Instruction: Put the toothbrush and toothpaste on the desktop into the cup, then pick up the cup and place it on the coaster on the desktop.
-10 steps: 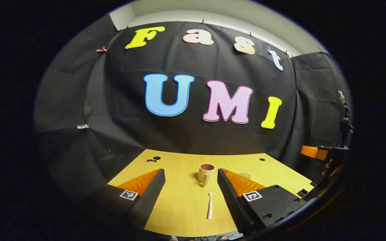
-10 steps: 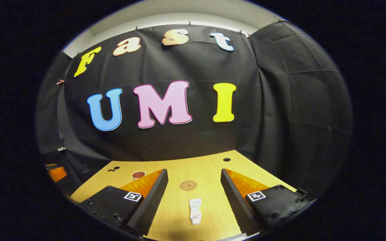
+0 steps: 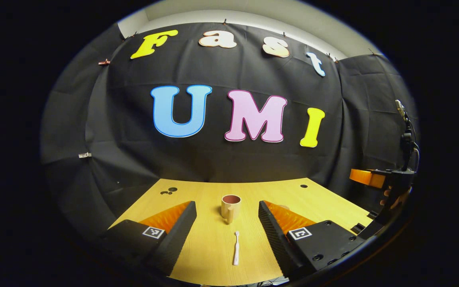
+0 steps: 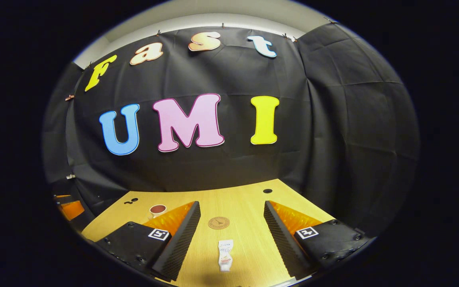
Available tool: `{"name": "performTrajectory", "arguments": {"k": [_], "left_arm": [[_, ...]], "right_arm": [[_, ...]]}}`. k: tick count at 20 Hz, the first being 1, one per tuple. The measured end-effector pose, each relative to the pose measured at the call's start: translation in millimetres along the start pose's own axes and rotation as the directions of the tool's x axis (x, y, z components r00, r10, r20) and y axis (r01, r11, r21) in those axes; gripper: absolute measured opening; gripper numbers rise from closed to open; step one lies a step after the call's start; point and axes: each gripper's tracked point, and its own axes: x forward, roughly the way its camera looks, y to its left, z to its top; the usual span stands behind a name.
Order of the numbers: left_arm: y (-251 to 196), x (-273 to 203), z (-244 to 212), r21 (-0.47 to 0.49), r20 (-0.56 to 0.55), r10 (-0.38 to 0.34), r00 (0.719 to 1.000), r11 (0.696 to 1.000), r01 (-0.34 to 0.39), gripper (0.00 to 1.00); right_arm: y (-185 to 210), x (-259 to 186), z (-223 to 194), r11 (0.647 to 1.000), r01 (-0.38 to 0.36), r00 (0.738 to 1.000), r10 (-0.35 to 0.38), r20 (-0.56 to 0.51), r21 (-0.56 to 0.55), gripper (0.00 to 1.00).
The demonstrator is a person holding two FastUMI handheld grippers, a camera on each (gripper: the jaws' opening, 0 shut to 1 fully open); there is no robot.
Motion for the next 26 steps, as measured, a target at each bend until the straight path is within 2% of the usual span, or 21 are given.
{"name": "performTrajectory", "arguments": {"k": [15, 21, 26], "left_arm": [[11.1, 21.3, -3.3, -0.025, -0.024, 0.024, 0.999, 0.999, -0.024, 0.97], [10.1, 27.9, -18.8, -0.014, -0.065, 0.047, 0.997, 0.999, -0.048, 0.97], [6.8, 29.2, -35.9, -0.014, -0.106, 0.074, 0.992, 0.997, -0.076, 0.97]], "right_arm": [[17.2, 34.9, 0.6, 0.998, -0.07, 0.997, 0.07, -0.027, -0.007, 0.98], [14.8, 53.9, -27.9, 0.997, -0.075, 0.99, 0.073, -0.12, -0.012, 0.98], [13.3, 76.6, -73.5, 0.994, -0.111, 0.963, 0.104, -0.249, -0.014, 0.99]]}}
